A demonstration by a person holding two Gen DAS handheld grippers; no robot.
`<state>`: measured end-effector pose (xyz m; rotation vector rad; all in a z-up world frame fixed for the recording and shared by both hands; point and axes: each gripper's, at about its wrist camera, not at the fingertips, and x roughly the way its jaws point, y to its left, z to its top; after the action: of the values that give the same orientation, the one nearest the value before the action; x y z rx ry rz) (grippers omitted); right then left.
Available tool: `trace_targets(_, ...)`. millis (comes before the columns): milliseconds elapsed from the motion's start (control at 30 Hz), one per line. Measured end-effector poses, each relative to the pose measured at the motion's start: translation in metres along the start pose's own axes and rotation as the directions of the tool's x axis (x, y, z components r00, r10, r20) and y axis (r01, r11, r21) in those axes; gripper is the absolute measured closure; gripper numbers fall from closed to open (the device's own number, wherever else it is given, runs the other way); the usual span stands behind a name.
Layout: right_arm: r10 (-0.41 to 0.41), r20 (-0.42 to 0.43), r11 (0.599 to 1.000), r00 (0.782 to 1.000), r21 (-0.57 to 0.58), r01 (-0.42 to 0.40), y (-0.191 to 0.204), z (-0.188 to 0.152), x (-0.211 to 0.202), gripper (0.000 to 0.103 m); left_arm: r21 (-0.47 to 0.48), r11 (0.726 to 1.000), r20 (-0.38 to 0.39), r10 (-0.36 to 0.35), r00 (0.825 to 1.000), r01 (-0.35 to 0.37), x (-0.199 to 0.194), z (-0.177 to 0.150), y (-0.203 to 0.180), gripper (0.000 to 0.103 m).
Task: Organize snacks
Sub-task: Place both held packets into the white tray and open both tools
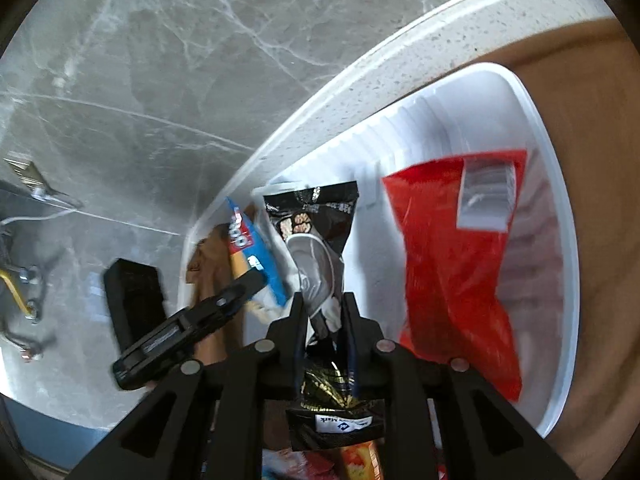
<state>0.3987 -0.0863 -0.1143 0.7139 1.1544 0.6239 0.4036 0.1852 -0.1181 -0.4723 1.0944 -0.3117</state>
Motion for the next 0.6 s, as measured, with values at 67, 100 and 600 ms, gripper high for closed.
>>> trace_targets(67,-0.024,0.0,1.0,1.0,-0.014,0.024,0.003,0.002,0.003,0.066,0.038,0.997,-0.011,0.067,0.998,-0.067,0.002,0.0,-0.004,0.074)
trace_targets(100,-0.029,0.002,0.999,1.0,-0.026,0.029,0.006,0.003,0.003,0.057,0.051,0.993,-0.014,0.107,0.994,-0.106,0.002,0.0,-0.003,0.074)
trace_targets(600,-0.095,0.049,0.958,0.994,-0.266,0.105,0.051,-0.025,-0.03,0.044,0.14,0.974,0.071,0.172,0.983,-0.181,-0.044,-0.02,-0.018,0.074)
